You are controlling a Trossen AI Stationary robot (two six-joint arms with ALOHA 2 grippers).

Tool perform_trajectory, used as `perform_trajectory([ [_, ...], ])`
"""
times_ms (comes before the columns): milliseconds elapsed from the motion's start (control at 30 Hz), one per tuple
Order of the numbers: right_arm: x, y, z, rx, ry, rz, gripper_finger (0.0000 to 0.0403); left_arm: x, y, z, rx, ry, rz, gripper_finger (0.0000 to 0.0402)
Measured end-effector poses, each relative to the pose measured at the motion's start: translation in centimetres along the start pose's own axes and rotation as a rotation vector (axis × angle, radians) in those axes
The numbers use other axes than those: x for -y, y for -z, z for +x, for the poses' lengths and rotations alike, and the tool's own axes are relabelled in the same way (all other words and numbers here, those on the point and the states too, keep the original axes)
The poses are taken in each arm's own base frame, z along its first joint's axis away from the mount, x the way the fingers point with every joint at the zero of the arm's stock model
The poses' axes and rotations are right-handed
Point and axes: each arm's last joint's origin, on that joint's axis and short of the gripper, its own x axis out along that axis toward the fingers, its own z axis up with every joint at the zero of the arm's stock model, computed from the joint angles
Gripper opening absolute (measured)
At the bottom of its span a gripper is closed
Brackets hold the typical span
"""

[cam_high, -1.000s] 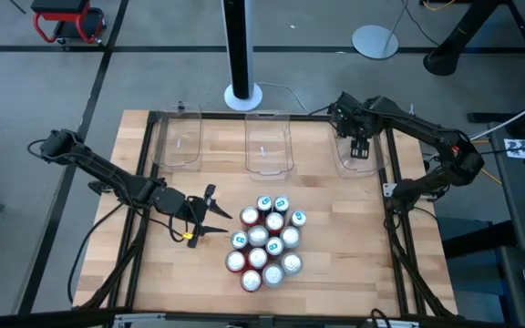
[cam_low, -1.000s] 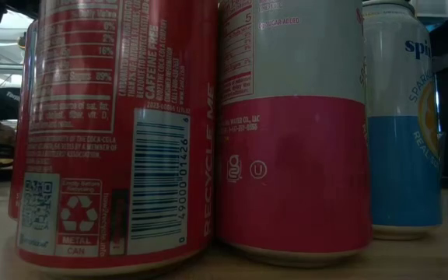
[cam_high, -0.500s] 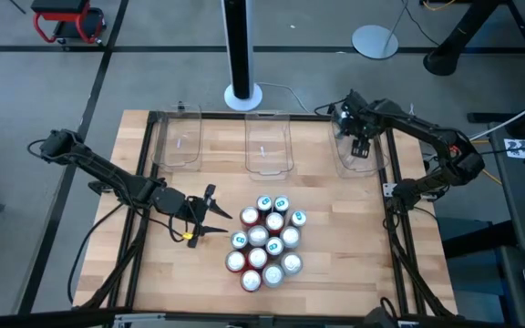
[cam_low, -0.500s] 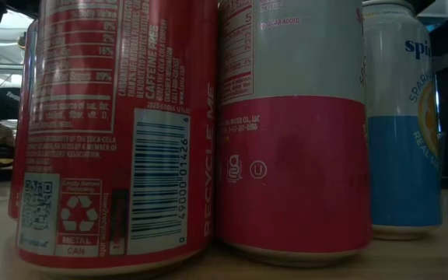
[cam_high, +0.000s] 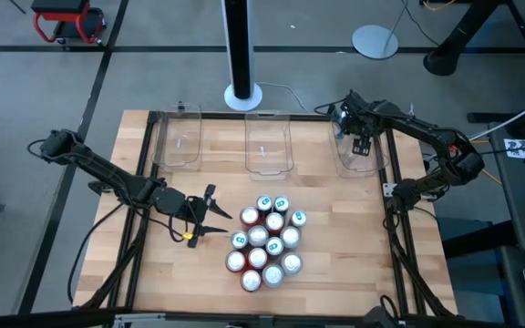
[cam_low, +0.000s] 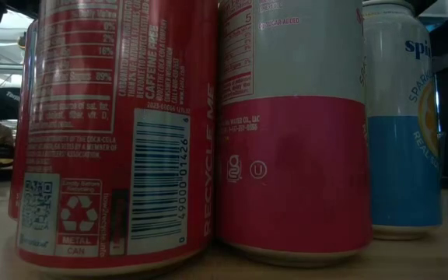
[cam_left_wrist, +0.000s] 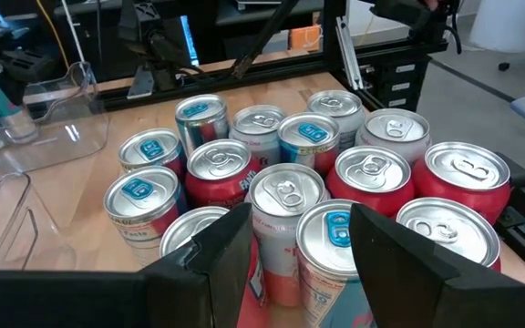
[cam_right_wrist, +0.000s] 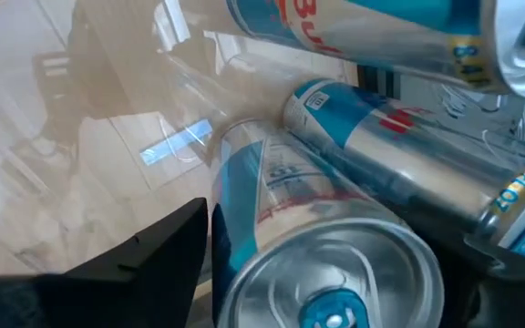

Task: Sort soda cans
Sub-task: Put the blue soda can into the top right transparent bin

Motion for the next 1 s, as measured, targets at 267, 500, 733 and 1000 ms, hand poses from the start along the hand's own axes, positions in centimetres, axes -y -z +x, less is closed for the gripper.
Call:
perform_trajectory([
  [267,0.3,0.0,-0.8,-0.009,-0.016,-0.026,0.0298,0.0,0.0,0.0,0.000,0.000,0.000,0.0175],
  [500,1.3,-0.3,-2.5,0.012,0.002,-0.016,0.0298,0.0,0.0,0.0,0.000,0.000,0.000,0.0175],
  [733,2.2,-0.5,-4.1,0.037,0.012,-0.024,0.0298,0.0,0.0,0.0,0.000,0.000,0.000,0.0175],
  [1000,1.5,-1.8,-6.8,0.145,0.000,-0.117,0.0298,0.0,0.0,0.0,0.000,0.000,0.000,0.0175],
])
